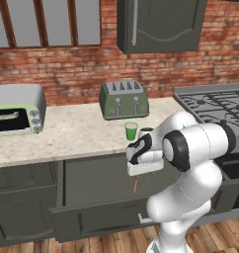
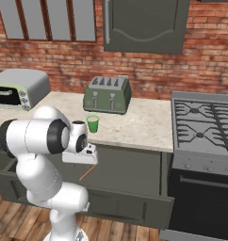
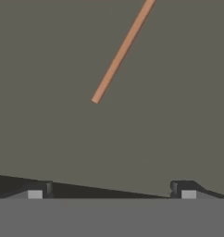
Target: Pick up the straw from the left drawer and put it inside the smoothie cup.
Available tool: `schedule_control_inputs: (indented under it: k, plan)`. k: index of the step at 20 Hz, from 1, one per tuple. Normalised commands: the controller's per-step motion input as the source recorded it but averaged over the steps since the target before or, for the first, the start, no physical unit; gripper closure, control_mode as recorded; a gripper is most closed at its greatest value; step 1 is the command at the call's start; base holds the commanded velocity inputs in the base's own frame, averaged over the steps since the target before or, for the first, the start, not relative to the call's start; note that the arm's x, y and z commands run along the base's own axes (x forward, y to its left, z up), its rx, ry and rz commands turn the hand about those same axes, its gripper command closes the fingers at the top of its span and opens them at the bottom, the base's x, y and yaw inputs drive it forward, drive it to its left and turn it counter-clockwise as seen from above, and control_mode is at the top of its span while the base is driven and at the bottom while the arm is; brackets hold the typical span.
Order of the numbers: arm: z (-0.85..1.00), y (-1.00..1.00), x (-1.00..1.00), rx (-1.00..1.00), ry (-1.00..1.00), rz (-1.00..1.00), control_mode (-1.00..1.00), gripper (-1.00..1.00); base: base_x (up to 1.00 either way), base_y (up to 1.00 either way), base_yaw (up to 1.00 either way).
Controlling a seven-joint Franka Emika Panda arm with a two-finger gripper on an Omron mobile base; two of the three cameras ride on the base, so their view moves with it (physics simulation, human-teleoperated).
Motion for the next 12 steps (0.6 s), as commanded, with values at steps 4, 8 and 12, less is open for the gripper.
schedule_control_inputs:
  k: [4,8,12]
  plan:
    - [-0.17,0.0,0.16,0.0,-0.03,-0.01,-1.0,-1.0,0.0,0.0,0.0]
    - [-0.3,0.0,0.12,0.0,-0.04,0.0,-1.0,-1.0,0.0,0.0,0.0]
    - [-0.37,0.0,0.1,0.0,-0.05,0.0,-1.0,-1.0,0.0,0.0,0.0]
